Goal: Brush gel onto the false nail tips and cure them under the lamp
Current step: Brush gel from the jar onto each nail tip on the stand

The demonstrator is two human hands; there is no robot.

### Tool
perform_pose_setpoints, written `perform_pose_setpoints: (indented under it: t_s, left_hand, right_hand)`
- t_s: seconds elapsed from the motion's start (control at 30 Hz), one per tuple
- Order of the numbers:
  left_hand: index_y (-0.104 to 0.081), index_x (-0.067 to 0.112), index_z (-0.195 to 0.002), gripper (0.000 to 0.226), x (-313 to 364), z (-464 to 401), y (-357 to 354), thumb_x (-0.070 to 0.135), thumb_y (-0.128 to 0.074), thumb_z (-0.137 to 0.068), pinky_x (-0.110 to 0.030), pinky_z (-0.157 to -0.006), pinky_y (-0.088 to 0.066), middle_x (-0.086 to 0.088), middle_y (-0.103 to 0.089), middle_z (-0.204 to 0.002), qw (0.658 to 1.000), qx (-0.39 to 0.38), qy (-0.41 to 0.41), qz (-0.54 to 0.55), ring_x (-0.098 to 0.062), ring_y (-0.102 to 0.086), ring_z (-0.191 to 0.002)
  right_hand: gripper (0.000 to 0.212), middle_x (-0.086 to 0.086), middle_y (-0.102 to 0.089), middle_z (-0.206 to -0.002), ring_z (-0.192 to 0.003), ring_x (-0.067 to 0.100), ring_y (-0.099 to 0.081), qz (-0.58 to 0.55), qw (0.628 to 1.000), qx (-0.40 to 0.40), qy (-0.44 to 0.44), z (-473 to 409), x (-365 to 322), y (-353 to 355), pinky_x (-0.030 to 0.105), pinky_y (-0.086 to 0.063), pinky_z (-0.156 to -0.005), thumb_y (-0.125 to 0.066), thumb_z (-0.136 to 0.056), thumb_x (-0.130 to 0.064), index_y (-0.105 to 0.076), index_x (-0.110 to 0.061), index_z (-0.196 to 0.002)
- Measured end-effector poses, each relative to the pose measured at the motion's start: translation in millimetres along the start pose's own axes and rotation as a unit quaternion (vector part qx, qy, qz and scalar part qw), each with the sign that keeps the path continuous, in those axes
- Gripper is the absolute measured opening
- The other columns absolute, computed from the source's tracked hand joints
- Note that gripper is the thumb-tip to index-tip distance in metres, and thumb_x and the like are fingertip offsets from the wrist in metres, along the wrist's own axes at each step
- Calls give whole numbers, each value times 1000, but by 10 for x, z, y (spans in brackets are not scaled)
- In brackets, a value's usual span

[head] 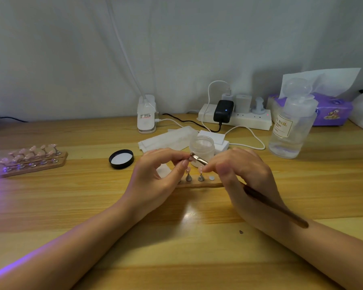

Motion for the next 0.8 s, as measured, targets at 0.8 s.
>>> perform_pose_setpoints:
  t_s: [0.8]
  left_hand:
    - [-63, 32, -90, 21, -13, -10, -14, 14, -61, -80, -37, -80, -50, 7, -69, -85, 1000, -10, 19, -2, -7, -64, -82]
  right_hand:
    - [58, -21, -55, -72, -73, -2, -54, -28, 998, 9, -51, 8, 82, 9, 30, -40, -77, -22, -98, -42, -64, -15, -70]
Point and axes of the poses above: each hand's wrist, its own z-axis away from the middle knuckle, its own y-axis out of the back of the hand, x = y × z, the point moved 6 cm from there along -z, towards the middle knuckle
